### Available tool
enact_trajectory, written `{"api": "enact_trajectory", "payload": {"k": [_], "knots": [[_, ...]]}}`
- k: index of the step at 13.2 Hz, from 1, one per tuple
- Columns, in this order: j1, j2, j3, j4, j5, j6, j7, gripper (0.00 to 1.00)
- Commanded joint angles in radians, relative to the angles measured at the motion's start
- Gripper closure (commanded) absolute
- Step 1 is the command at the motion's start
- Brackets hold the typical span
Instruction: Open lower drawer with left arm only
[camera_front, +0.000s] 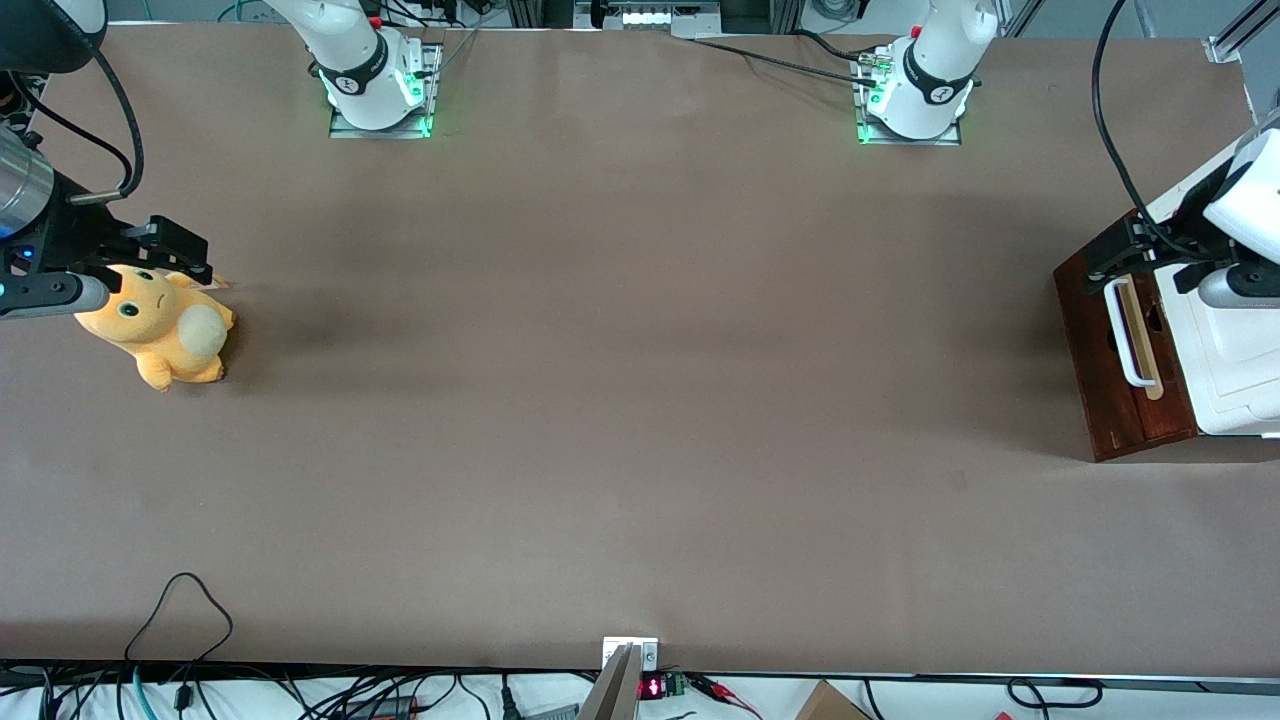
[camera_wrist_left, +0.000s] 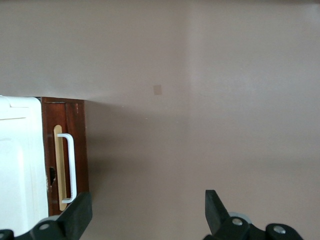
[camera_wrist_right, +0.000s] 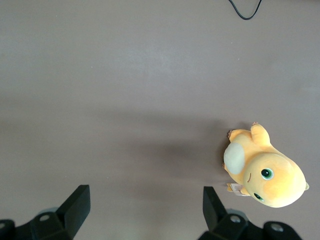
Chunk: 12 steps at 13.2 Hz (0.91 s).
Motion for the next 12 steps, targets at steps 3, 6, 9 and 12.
{"api": "enact_trajectory", "payload": {"k": [3, 6, 9, 12], "knots": [[0.003, 0.016, -0.004, 0.018, 0.023, -0.052, -0.014, 0.00], [0.007, 0.027, 0.001, 0.022, 0.022, -0.058, -0.014, 0.00], [0.004, 0.056, -0.002, 0.019, 0.078, -0.058, -0.018, 0.00], [-0.002, 0.088, -0.005, 0.014, 0.129, -0.067, -0.021, 0.00]]}}
